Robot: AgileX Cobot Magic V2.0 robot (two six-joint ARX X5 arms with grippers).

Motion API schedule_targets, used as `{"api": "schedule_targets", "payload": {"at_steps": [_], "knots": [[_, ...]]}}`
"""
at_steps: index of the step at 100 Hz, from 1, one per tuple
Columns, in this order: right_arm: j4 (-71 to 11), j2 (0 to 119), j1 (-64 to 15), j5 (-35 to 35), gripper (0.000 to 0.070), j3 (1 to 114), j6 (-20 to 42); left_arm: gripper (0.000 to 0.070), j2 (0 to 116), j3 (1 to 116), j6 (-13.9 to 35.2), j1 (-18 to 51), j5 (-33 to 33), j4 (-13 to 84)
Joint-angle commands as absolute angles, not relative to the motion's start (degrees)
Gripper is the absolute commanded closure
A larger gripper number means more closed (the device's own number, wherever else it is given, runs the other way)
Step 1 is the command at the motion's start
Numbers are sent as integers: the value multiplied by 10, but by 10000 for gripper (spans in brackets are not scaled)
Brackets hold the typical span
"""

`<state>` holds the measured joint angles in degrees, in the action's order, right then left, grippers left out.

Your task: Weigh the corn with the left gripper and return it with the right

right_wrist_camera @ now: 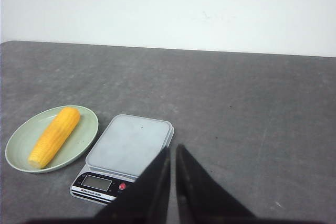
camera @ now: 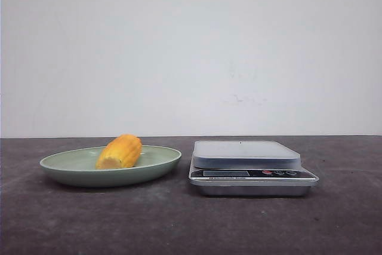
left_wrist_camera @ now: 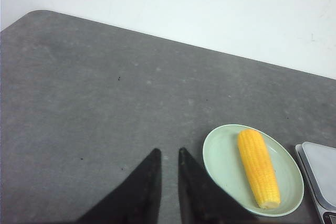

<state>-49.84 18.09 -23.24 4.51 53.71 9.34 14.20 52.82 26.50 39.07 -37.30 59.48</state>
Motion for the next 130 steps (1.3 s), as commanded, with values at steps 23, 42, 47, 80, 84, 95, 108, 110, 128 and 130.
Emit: {"api": "schedule_targets", "payload": {"at_steps": [23, 42, 47, 80, 84, 95, 108, 110, 128, 130], "knots": [[-493, 181, -235, 46, 688, 543, 100, 680, 130, 489, 247, 321, -382, 541], [-493, 181, -235, 46, 688, 543, 100, 679, 66, 312, 166, 153, -294, 319], [-493, 181, -235, 46, 688, 543, 100, 679, 54, 264, 155, 114, -227, 266], [-493, 181, -235, 46, 688, 543, 100, 679, 39, 67, 141, -18, -39, 107], [-493, 181, -235, 45, 688, 543, 100, 679, 39, 58, 137, -19, -39, 107], [-493, 181, -235, 46, 688, 543, 100, 679, 27, 33, 123, -18, -39, 107], [-493, 181, -235, 46, 688, 543, 100, 679, 1, 7, 124, -18, -31, 107], [-493, 181, -235, 46, 688, 543, 100, 679, 2, 8, 124, -18, -30, 107], [-493, 181, -235, 46, 688, 543, 100, 679, 2, 8, 107, -18, -29, 107], [-493, 181, -235, 46, 688, 543, 100, 679, 2, 8, 107, -18, -29, 107]]}}
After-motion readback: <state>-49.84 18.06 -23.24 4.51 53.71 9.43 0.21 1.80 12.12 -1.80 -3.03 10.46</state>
